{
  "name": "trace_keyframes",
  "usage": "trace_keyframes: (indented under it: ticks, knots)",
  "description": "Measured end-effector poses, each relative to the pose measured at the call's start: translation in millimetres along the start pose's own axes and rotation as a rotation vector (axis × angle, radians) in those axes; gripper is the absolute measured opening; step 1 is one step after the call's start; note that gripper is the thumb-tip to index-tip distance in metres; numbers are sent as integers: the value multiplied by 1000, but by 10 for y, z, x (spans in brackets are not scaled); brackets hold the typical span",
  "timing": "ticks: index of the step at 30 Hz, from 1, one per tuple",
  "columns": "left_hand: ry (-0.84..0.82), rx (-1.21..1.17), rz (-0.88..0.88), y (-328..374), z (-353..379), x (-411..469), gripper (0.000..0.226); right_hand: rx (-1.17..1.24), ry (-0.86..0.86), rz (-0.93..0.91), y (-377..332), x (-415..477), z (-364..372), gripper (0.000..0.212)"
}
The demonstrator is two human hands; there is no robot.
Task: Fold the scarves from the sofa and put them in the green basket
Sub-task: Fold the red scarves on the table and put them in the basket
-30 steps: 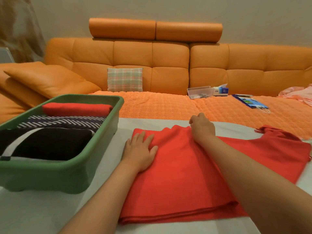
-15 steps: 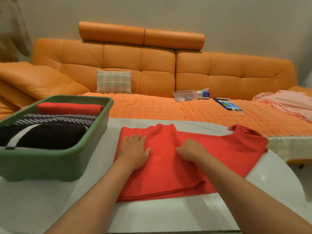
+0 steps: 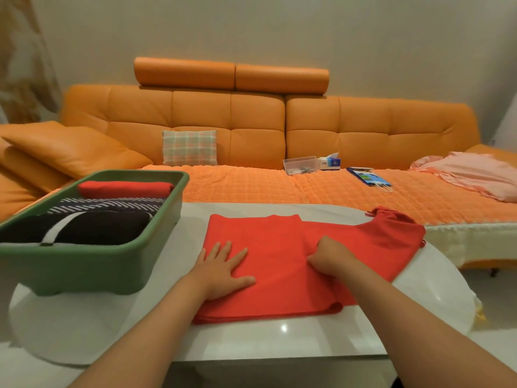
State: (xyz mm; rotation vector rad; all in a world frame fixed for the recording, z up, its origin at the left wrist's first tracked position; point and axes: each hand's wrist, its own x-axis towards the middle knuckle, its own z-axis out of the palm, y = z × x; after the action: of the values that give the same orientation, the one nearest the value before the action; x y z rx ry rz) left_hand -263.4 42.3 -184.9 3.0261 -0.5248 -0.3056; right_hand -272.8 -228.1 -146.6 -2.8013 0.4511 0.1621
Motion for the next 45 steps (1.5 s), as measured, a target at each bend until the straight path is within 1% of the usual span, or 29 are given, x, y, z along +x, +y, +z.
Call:
trace_keyframes:
  ticks: [2, 3, 4, 6, 8, 10, 12, 14, 15, 17, 19, 21, 22, 24, 26, 28, 30, 32, 33, 34, 35, 36, 37, 38, 39, 40, 42, 43, 45]
  knots:
    - [14, 11, 19, -5, 4, -4, 103, -80, 40, -42, -1, 12, -21, 51]
    - [18, 12, 23, -8, 16, -9, 110, -121, 65, -104, -7, 19, -8, 59]
    - [20, 9, 11, -11, 31, -14, 110, -159, 81, -187, -10, 24, 15, 65]
    - [32, -14, -46, -39, 56, -2, 93, -209, 35, -320, -10, 54, 84, 67]
    - [43, 2, -95, -96, 16, 29, 78, -202, -87, -340, 6, 103, 150, 65]
    - [49, 115, -158, -141, -62, 73, 72, -105, -142, -377, 12, 142, 173, 66]
    - [78, 248, -248, -111, -134, 131, 71, 78, -109, -424, -7, 136, 121, 65]
    - [160, 241, -277, 4, -175, 188, 68, 172, -54, -440, 1, 132, 72, 61]
    - [217, 181, -239, 89, -184, 228, 65, 173, -33, -438, 23, 135, 57, 59]
    - [288, 29, -67, 306, -179, 311, 61, 136, -12, -411, 114, 162, 41, 52]
    - [230, -113, 100, 548, -134, 371, 59, 94, 4, -353, 253, 194, 16, 43]
    - [109, -137, 157, 708, -72, 423, 61, 76, 25, -323, 392, 206, -27, 40]
    - [59, -98, 145, 733, -53, 450, 62, 84, 22, -318, 457, 204, -48, 40]
    - [34, -70, 98, 708, -113, 488, 60, 126, -3, -323, 574, 194, -79, 40]
    - [39, -81, 38, 670, -233, 497, 49, 195, -15, -342, 669, 175, -91, 37]
    - [39, -21, -10, 659, -312, 510, 41, 271, 13, -369, 747, 178, -106, 42]
    - [31, 31, -77, 696, -354, 498, 44, 267, 60, -388, 825, 180, -130, 45]
    - [110, 135, -118, 790, -365, 524, 43, 162, 111, -404, 925, 193, -153, 41]
    - [190, 187, -107, 860, -363, 550, 41, 78, 131, -394, 987, 208, -160, 37]
    - [278, 192, -58, 945, -357, 583, 38, -5, 147, -370, 1057, 229, -159, 32]
    - [344, 140, 34, 1052, -342, 618, 36, -72, 161, -341, 1118, 249, -159, 28]
    - [358, 46, 149, 1177, -325, 632, 34, -112, 182, -330, 1172, 279, -150, 25]
    - [320, -54, 262, 1309, -306, 630, 35, -134, 209, -337, 1207, 310, -140, 24]
    - [261, -105, 345, 1448, -289, 613, 38, -144, 238, -360, 1226, 342, -132, 24]
    - [214, -104, 393, 1568, -270, 601, 41, -143, 256, -388, 1228, 363, -127, 24]
    - [197, -87, 423, 1660, -243, 606, 42, -133, 269, -418, 1221, 387, -126, 24]
    - [230, -94, 455, 1757, -188, 669, 30, -125, 263, -453, 1209, 418, -133, 22]
    - [247, -112, 457, 1766, -173, 702, 24, -127, 258, -461, 1210, 424, -139, 21]
    - [268, -189, 432, 1747, -178, 753, 21, -90, 261, -472, 1216, 414, -158, 18]
